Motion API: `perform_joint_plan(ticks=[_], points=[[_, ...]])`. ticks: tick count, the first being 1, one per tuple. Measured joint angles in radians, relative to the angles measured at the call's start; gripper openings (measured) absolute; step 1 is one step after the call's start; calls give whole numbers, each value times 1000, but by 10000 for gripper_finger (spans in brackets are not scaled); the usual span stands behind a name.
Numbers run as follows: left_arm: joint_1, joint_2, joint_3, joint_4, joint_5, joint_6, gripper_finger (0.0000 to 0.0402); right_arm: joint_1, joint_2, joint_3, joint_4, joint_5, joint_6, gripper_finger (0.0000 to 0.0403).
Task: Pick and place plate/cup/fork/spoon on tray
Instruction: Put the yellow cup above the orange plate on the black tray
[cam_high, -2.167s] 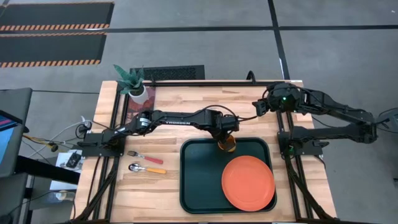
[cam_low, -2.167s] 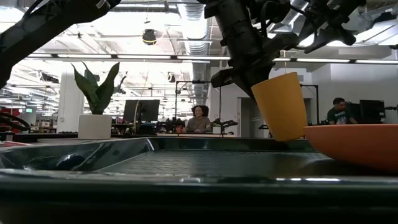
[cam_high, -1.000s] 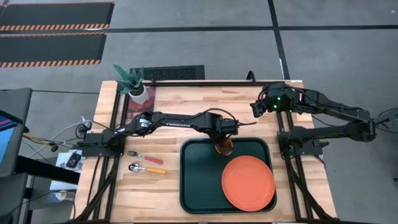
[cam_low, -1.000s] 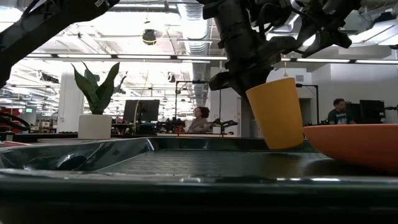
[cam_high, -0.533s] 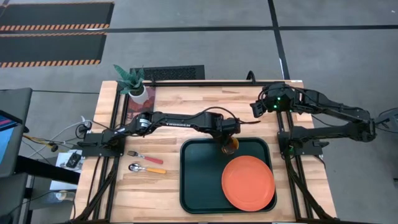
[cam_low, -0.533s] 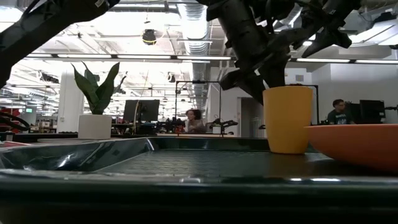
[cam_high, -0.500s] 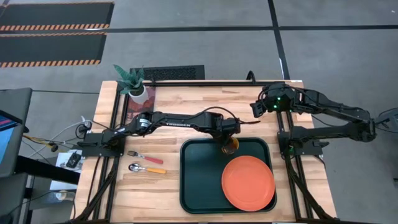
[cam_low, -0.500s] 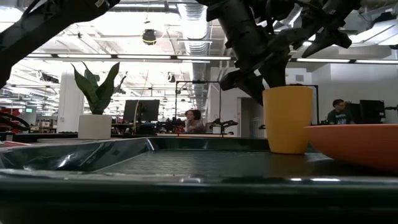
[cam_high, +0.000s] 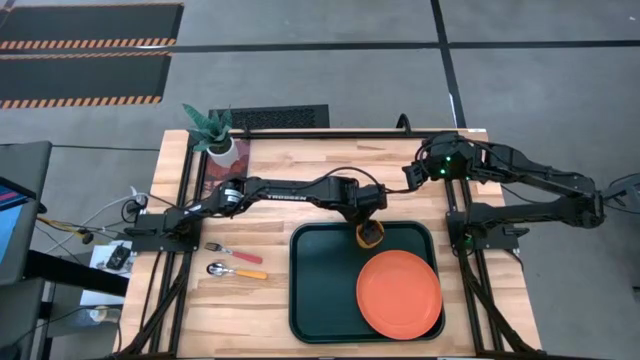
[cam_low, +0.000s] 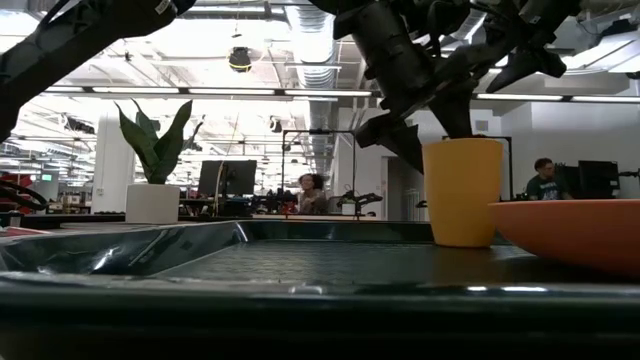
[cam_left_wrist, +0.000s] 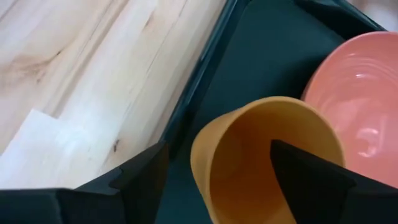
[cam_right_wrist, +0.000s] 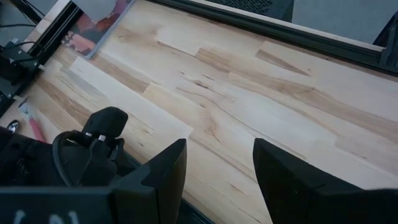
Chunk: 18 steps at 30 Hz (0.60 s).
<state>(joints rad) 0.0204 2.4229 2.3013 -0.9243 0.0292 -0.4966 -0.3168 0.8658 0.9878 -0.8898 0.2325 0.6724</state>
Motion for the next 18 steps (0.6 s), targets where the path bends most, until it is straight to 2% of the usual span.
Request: perform_joint_plan(ticks=[8,14,18], points=[[4,0,0,18,3,28,273,0,0,0,-1,0,0,209],[21,0,2,59,96,34,273,0,-2,0,-1,0,-1,209],[39,1,30,26,95,10,273,0,-3,0,-1,0,-16,209]])
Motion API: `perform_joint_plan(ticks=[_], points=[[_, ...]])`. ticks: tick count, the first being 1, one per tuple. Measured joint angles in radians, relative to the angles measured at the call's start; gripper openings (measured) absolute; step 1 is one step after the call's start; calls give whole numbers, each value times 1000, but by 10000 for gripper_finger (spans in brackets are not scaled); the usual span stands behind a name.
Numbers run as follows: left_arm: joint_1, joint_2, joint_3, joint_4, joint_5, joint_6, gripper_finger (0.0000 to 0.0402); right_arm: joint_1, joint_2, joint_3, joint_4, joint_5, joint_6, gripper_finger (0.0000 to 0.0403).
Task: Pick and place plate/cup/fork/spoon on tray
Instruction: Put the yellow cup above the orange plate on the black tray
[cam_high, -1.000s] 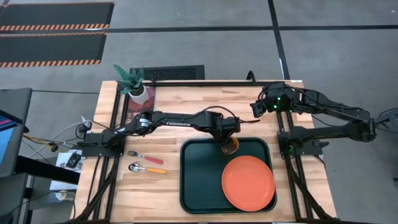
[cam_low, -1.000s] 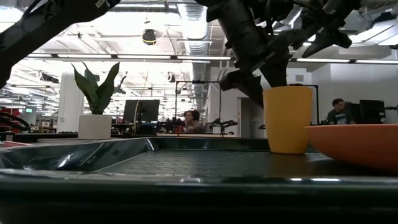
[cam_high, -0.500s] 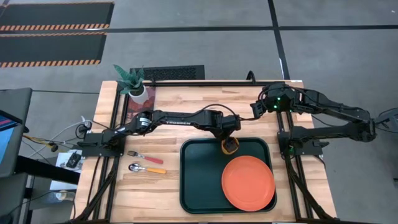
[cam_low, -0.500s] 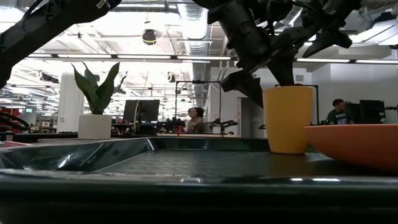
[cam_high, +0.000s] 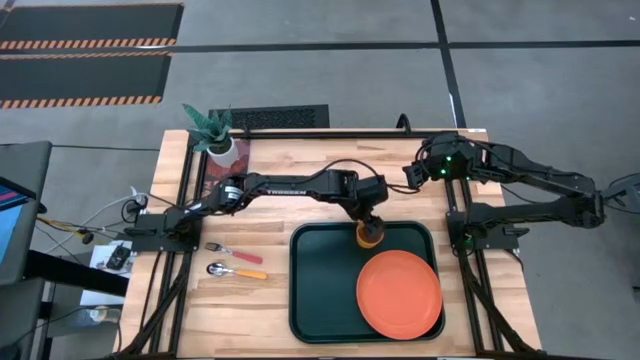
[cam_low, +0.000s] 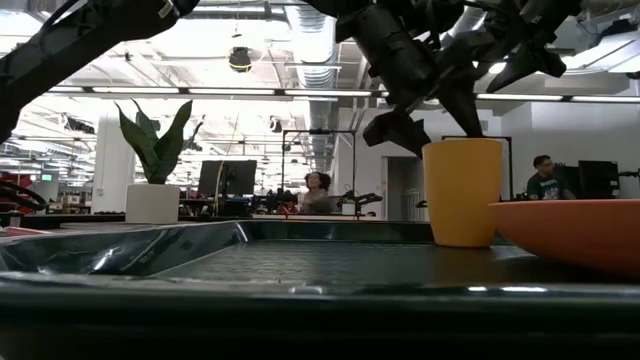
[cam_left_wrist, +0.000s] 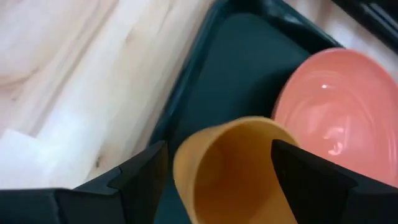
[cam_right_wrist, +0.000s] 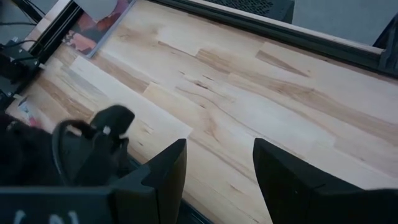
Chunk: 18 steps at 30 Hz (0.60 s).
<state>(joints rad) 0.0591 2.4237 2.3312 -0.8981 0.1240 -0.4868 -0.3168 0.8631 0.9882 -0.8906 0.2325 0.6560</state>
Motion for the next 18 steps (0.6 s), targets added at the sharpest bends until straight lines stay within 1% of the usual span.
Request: perform_joint_plan(ticks=[3,6,10,14,16,18], points=[[22,-5,25,-37,-12,-3,273,0,0,0,0,0,-6,209],[40,-37,20,-71,13,-25,273,0,0,0,0,0,-10,209],[49,-103,19,-136,24,-29,273,0,-2,0,-1,-6,-14,209],[45,-184,19,-218,20,-21,273,3,-1,0,-36,-45,-37,209],[33,-232,19,-280,-1,-15,273,10,14,0,-59,-80,-37,209],[10,-285,20,-347,-54,-16,273,28,37,0,-75,-119,-36,209]])
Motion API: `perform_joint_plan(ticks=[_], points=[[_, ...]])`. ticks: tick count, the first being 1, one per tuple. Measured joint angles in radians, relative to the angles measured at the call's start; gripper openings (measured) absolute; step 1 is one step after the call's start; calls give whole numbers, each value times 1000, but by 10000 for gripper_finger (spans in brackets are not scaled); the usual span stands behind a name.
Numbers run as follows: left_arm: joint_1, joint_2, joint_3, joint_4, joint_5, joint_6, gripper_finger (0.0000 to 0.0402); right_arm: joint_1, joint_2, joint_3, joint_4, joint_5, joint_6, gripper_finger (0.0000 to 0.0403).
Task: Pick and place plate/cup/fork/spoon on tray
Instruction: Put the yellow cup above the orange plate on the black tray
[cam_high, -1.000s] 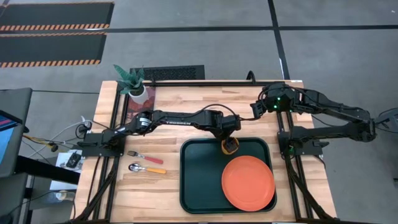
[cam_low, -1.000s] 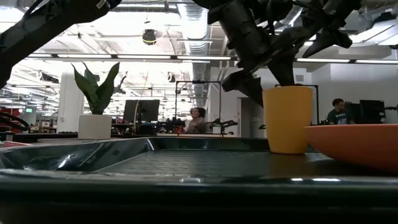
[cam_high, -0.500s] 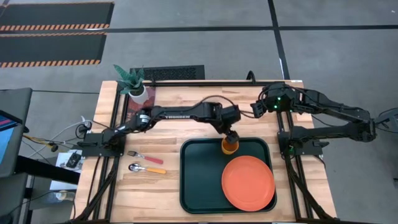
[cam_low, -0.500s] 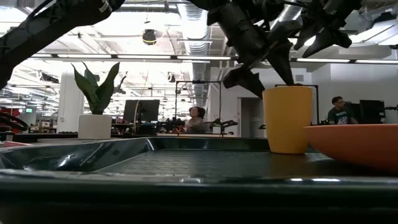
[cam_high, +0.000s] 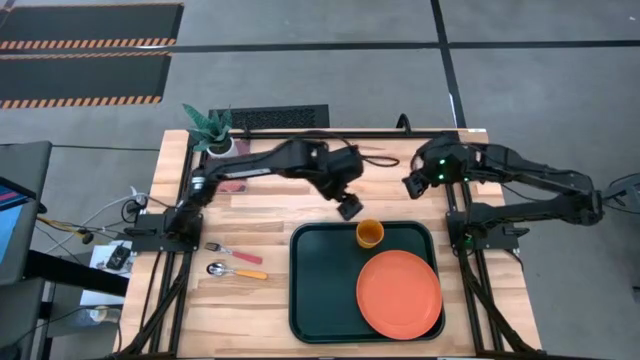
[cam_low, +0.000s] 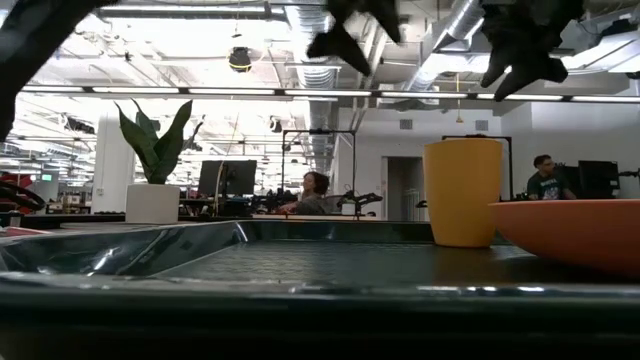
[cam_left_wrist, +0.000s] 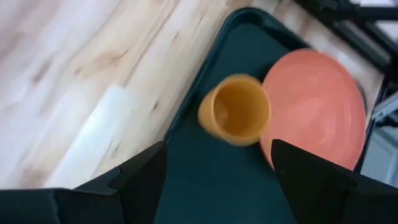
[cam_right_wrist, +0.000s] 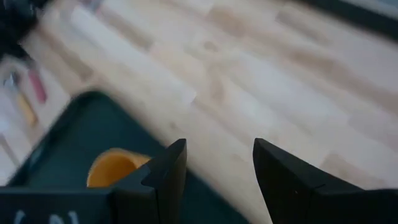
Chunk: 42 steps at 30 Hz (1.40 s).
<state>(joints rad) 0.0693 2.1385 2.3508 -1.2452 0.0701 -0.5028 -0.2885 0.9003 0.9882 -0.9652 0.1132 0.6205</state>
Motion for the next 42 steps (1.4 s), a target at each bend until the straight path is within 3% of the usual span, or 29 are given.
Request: perform_joint_plan(ticks=[5,10,20,33,42], points=[[-78,-118,0,-169,-171,-70,273,82,74,0,-1,-19,71,209],[-170,-206,0,-301,-251,-212,273,197,196,0,24,-14,85,209],[-291,-311,-28,-327,-181,-356,273,276,360,0,145,-18,60,209],[-352,-405,-204,-328,-202,-475,256,310,365,0,151,-10,22,209],[-353,-407,-230,-310,-188,-475,240,319,423,-1,159,4,-5,209]])
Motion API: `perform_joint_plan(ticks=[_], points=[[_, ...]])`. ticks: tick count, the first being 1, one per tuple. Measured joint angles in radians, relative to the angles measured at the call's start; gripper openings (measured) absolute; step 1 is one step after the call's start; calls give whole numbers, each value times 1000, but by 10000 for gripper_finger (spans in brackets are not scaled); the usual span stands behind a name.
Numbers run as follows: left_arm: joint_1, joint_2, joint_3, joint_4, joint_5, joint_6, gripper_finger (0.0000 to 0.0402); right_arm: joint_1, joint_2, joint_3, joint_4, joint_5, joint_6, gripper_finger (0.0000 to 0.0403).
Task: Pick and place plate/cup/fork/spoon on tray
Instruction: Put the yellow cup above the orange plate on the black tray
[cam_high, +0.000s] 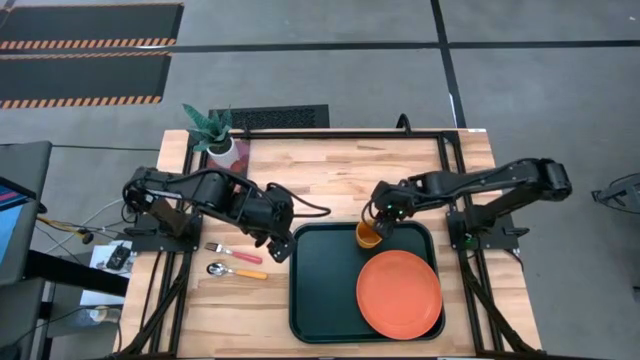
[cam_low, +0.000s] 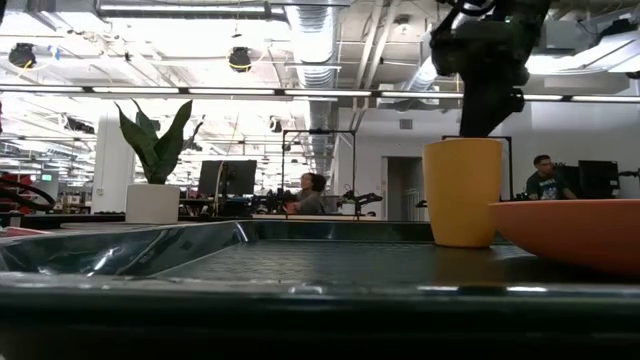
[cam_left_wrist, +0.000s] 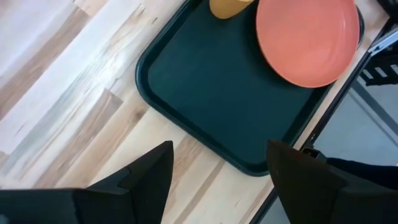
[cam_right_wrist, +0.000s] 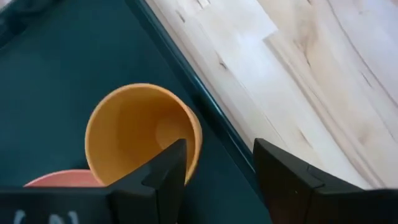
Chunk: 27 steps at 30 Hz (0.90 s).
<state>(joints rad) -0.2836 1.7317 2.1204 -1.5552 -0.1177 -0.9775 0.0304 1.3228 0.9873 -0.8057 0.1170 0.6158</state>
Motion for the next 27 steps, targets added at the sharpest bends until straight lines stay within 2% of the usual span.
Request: perform_joint_plan(ticks=[6,12,15,20,21,27], points=[[-4,1,0,0,1,10,240,46,100,0,38,0,-18,209],[-5,1,0,-2,-19,26,240,47,138,0,19,1,-9,198],[-4,1,0,-3,-21,41,240,48,126,0,-12,6,24,156],[7,1,0,-1,-25,83,240,32,83,0,-121,9,39,28],[15,1,0,-1,-25,89,240,28,69,0,-145,12,40,17],[72,1,0,4,-25,183,240,-7,-43,1,-370,34,109,12]])
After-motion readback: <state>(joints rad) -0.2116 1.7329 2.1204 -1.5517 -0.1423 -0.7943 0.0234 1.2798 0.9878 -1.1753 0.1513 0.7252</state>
